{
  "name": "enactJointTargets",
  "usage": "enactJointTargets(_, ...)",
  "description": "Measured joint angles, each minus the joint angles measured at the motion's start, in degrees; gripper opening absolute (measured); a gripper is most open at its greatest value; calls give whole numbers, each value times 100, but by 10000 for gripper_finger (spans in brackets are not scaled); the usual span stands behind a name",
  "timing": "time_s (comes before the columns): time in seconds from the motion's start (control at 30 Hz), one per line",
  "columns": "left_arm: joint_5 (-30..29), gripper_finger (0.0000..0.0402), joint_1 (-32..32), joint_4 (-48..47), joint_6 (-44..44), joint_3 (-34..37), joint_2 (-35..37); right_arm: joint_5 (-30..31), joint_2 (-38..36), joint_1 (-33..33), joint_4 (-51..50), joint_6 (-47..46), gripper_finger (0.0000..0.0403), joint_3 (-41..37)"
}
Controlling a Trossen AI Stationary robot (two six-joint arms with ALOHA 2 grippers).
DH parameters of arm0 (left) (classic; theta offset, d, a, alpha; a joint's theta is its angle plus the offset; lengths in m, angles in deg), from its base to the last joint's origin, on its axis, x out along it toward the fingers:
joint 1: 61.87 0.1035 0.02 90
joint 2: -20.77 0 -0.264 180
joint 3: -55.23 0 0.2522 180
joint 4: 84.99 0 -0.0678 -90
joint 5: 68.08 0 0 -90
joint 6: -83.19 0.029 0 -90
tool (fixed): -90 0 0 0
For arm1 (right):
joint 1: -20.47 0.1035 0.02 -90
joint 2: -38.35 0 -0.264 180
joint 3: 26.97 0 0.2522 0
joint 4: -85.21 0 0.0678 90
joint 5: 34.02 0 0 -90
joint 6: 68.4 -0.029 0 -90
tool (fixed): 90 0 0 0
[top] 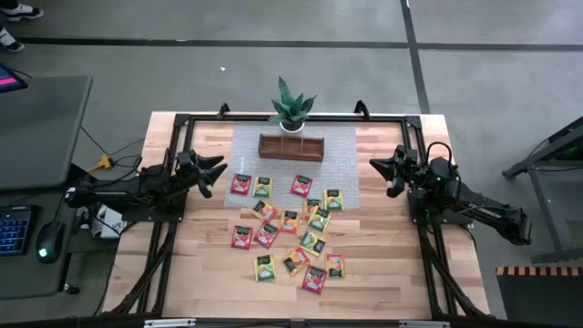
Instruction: Pick & Place Tea
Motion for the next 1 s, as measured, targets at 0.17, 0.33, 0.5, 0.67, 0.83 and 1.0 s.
enactJointTargets(0.17, 64, 174, 0, 17, -2, 0, 0, 0, 1, -1, -1, 0, 12, 1)
enactJointTargets(0.33, 81, 174, 0, 51, -2, 1, 1, 2, 1, 1, -1, 0, 12, -1)
enactJointTargets(0.5, 332, 174, 0, 33, -2, -1, 1, 0, 0, -1, -1, 0, 12, 0)
enactJointTargets(0.67, 477, 174, 0, 71, 4, -14, 0, 1, 0, 0, -1, 0, 12, 0)
enactJointTargets(0.83, 741, 174, 0, -573, 635, -468, -7, 2, -1, -1, 1, 0, 12, 0)
enactJointTargets(1.0, 479, 174, 0, -2050, 909, -1242, -88, 2, 1, -1, 1, 1, 12, 1)
